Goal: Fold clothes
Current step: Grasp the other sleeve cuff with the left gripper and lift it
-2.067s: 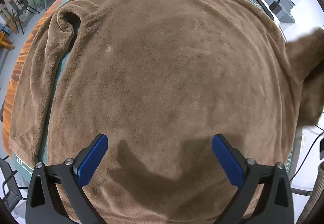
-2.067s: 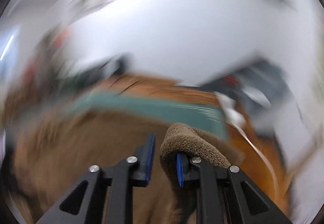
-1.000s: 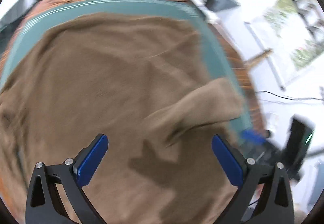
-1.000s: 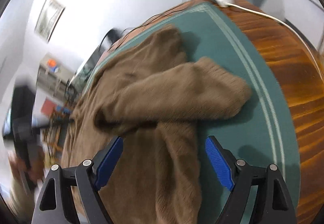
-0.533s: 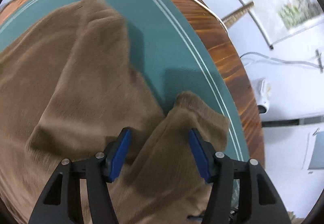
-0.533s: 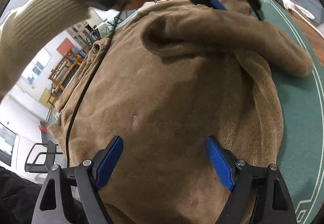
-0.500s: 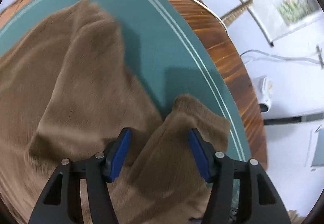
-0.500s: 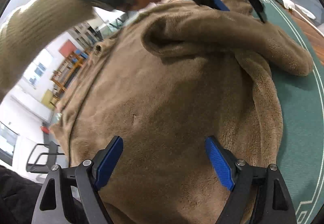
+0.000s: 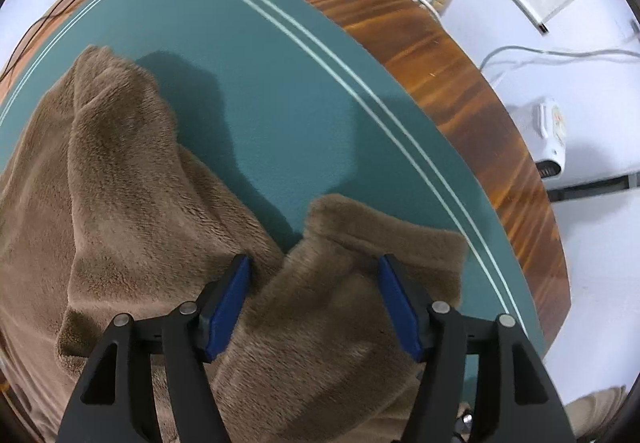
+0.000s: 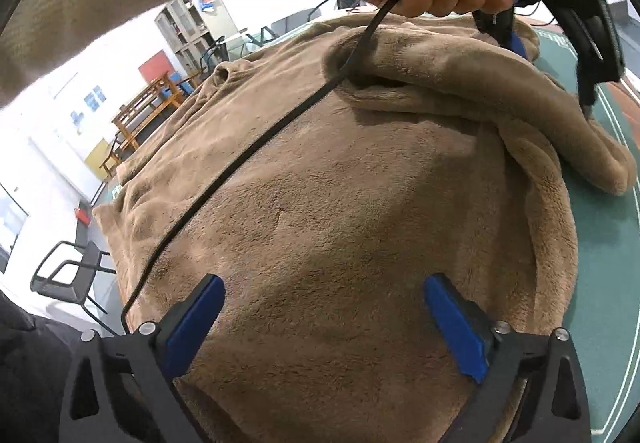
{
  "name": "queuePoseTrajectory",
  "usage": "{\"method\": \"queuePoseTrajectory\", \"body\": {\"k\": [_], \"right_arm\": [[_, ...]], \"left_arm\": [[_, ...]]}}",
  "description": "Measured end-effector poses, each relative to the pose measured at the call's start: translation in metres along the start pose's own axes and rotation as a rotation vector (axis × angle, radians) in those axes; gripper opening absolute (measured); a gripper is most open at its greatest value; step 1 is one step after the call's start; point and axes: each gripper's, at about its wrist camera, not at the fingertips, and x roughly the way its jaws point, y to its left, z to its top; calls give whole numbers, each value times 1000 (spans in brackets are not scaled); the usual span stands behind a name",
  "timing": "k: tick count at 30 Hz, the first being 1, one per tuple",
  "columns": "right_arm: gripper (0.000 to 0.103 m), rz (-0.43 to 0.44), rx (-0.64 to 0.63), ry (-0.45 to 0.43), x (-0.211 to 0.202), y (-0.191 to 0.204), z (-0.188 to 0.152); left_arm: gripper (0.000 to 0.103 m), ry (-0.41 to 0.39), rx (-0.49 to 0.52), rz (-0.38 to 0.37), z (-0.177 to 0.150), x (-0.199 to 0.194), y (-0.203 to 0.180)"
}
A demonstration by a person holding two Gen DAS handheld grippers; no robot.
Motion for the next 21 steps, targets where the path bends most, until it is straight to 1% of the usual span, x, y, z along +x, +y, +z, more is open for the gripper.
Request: {"method": "queuePoseTrajectory", "body": {"k": [1,2,3,4,6,7,9,13,16,17,19,20,21], "right_arm": [[102,-3,-4,-1,-1,0,0],[102,-4,-7,-3,0,-2,-1],[102,-3,-7,-5,-2,-1,-3],[102,-1,-6,-7,-1,-1,-2],[102,2,-2,-11,-2,-3,-3],[102,3,-2,-11,-2,-4,-3],[102,-2,-5,-12,-1,-4,-3],[102,-20,-6,-14,0,-2,-3],[102,-35,-1,-11,3,4,-2],[102,-39,2,-8,4,4,-1],[102,-53,12,-1,5,5,0],[102,-62,20,2,5,5,1],[102,-81,24,5,4,5,2]], "left_arm": [[58,5,5,-10,-1,-1,-3],[45,11,9,-22,-2,-1,-5],[36,18,10,-28,-2,-1,-7],[33,22,10,-30,-3,0,-9],[18,16,12,-33,-3,-2,-13],[16,13,13,-35,-4,-3,-15],[13,-11,9,-44,-5,-10,-19],[13,-106,1,-81,-7,-46,-27],[13,-226,-5,-104,-15,-93,-28],[13,-288,-24,-108,-18,-116,-24],[13,-398,-85,-137,-34,-162,-6],[13,-452,-125,-148,-36,-173,4],[13,-502,-167,-156,-45,-188,18]]}}
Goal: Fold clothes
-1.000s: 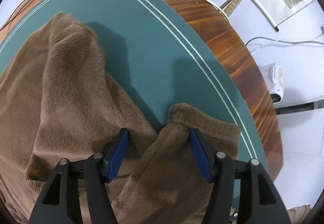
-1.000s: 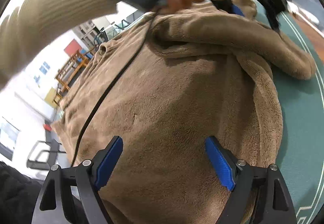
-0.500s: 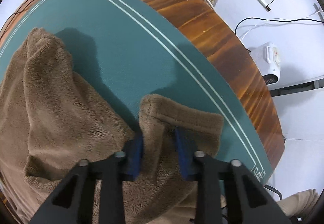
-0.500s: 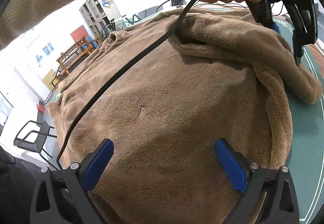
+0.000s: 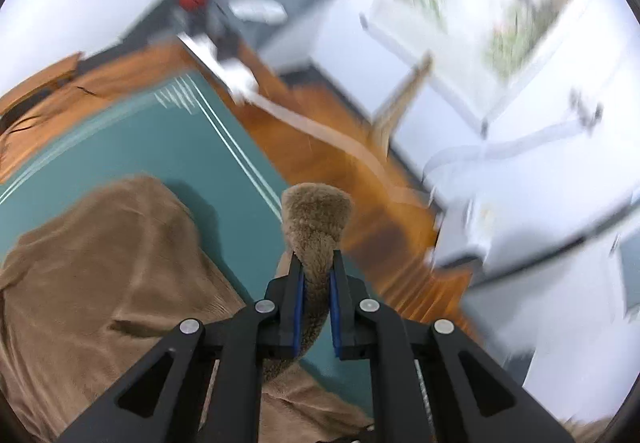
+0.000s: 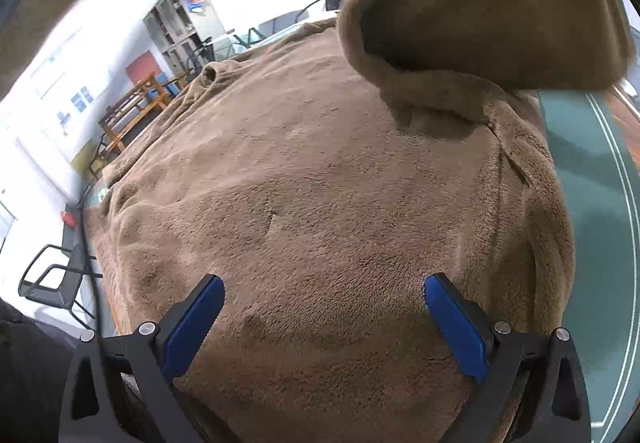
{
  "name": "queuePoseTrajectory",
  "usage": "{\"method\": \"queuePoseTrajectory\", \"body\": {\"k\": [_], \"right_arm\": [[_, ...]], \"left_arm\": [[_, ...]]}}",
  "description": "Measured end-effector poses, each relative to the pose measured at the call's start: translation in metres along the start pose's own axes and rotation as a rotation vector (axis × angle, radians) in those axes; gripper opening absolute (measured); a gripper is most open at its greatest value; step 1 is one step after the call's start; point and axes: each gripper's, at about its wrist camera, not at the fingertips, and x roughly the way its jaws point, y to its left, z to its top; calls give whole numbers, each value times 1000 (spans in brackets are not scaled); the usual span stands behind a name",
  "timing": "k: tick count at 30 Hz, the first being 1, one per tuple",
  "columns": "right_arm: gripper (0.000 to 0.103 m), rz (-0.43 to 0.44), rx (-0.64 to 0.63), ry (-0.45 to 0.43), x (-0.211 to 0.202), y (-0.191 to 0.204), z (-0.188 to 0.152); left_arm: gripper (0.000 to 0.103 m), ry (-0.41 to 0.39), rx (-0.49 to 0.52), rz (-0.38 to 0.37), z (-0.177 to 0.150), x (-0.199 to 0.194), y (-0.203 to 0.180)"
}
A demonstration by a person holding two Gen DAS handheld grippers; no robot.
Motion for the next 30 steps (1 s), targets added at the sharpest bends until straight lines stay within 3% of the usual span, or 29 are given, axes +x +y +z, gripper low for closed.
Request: {"method": "queuePoseTrajectory", "body": {"k": [5,10,16,20,24,30], "right_arm": [[102,-146,73,10,-11,-19,-4],[102,-209,157,16,-23,-34,-7],[102,-274,133,82,-14,-24,-1],[102,-289,131,122,-11,-22,3],[102,-247,182,137,-15,-27,9],[102,-227,278,90,-30,-36,32]], "left_arm": [[13,-233,-194,62,-23,-117,70],[13,-334,-395,219,-84,-167,148],[13,-220,-574,323,-170,-155,227],[13,-148,-675,318,-215,-128,263],[12,-104,-757,311,-260,-120,283],[15,-50,-825,282,-296,-113,304]]}}
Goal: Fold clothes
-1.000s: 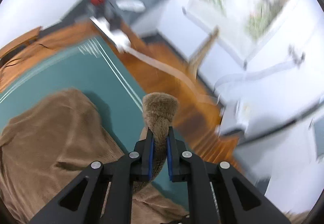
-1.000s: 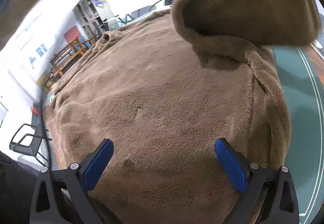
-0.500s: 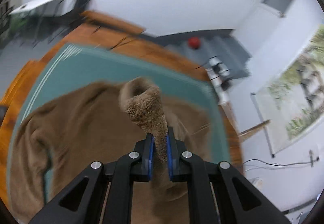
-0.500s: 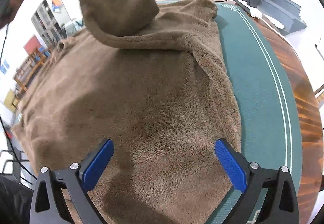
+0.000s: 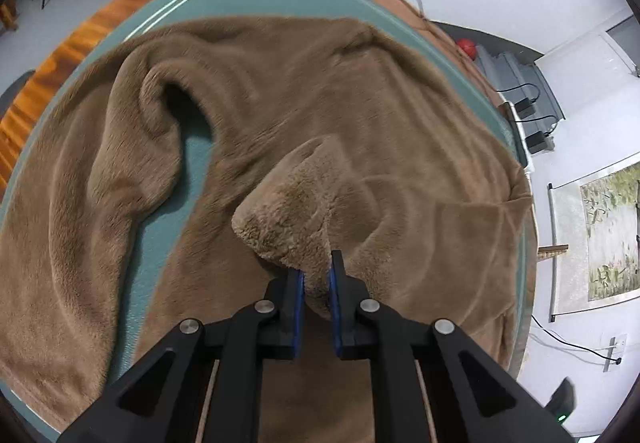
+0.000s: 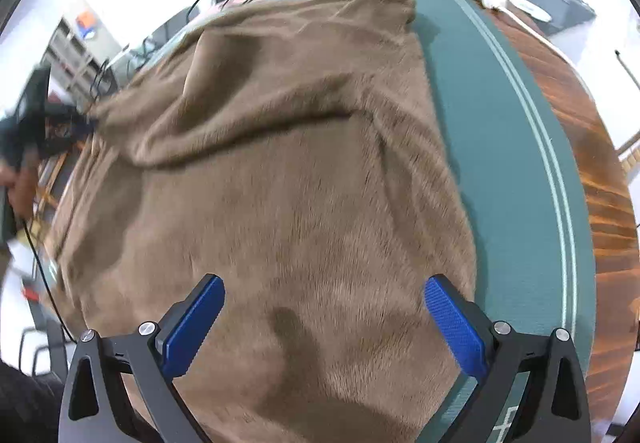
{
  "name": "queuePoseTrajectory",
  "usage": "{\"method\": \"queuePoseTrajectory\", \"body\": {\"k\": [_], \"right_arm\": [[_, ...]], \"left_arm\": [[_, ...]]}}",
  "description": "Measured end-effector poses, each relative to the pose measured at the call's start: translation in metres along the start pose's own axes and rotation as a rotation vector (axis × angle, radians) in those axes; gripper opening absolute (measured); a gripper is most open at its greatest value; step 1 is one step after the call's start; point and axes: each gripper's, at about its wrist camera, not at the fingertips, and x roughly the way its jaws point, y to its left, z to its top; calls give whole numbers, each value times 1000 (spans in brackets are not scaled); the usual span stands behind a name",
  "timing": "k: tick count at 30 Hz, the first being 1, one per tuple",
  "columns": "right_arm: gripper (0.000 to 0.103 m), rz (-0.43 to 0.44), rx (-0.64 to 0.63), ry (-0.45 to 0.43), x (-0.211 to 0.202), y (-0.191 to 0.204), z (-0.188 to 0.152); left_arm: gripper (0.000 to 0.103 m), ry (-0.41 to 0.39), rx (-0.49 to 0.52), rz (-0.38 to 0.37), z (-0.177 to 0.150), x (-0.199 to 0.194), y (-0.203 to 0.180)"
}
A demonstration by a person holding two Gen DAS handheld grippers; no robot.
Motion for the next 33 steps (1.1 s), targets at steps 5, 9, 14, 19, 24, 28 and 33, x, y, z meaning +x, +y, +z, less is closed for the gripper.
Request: {"method": "queuePoseTrajectory", "body": {"k": [5,9,14,19,24,28,33], "right_arm": [[102,7,-46,-32,2,15,20],[102,12,-55,-34,12,26,32],[102,9,-81,-28,24,39,43],[102,6,-84,15,41,45,43],[102,-6,-68,45,50,44,31],[102,-29,-86,41,52,44,26],[102,-65,-130,24,53,48,19]], "left_arm": [[32,54,-50,-21,-5,14,16],[42,37,-66,-36,-4,6,22],[47,-17,-51,-53,5,-12,18],[51,-62,11,-66,29,-12,-3],[54,-52,95,-47,47,1,-24],[54,-9,153,37,53,26,-32],[54,62,168,76,50,52,-32]]}}
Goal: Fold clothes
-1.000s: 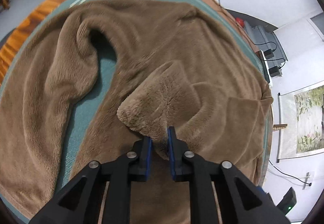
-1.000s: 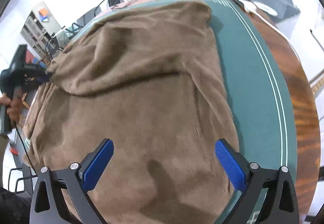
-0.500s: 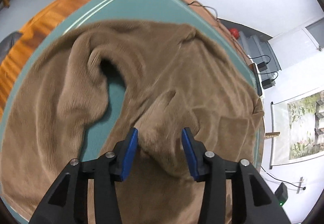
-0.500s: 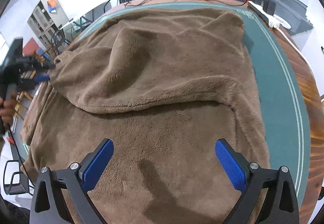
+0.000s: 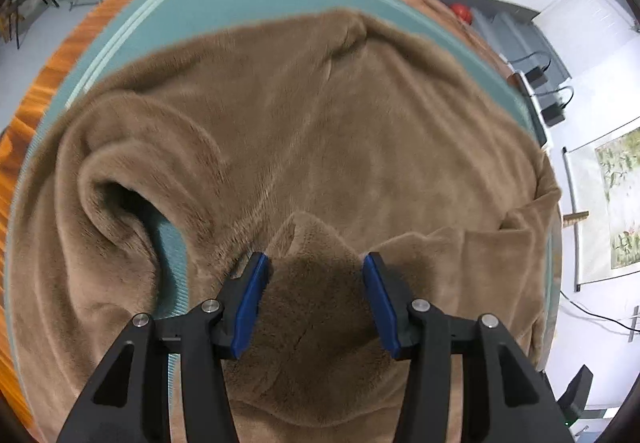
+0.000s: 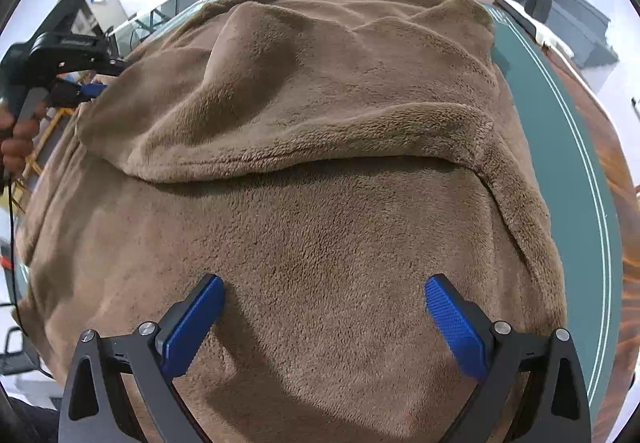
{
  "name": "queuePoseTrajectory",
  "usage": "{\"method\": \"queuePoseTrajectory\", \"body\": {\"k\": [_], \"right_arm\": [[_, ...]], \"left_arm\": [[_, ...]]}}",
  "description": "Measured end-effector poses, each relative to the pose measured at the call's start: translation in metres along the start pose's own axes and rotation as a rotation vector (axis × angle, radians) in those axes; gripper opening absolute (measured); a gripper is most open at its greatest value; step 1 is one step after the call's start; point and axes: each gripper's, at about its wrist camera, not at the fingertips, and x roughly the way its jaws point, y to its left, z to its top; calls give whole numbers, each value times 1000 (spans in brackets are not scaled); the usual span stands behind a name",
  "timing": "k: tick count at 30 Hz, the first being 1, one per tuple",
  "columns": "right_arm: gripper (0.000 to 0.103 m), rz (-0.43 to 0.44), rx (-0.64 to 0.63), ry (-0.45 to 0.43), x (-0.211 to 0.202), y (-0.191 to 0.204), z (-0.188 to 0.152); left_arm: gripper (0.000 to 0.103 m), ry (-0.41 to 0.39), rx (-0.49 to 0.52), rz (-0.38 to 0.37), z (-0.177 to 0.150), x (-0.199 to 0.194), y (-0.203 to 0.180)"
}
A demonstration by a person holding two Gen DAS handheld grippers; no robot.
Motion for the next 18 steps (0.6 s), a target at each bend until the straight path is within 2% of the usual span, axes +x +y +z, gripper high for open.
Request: {"method": "queuePoseTrajectory", "body": {"k": [4,6,10,13,18], "right_arm": [[103,2,0,-38,-2,-2,-7],[103,-9,-12,-52,-3,0,-10],[103,-47,-44,-47,-1,5,-12],[103,-39,-41,-56,-3,2,-15],[103,-46,-56,-102,-6,0,-23]], "left_arm": [[51,3,38,23,-4,0,-7],[32,-2,41,21,-6,-4,-9],[15,-59,33,26,-10,-25,-12],[14,-120,40,22,-14,-51,-18],[14,-187,20,-36,-10,-85,-29]]}}
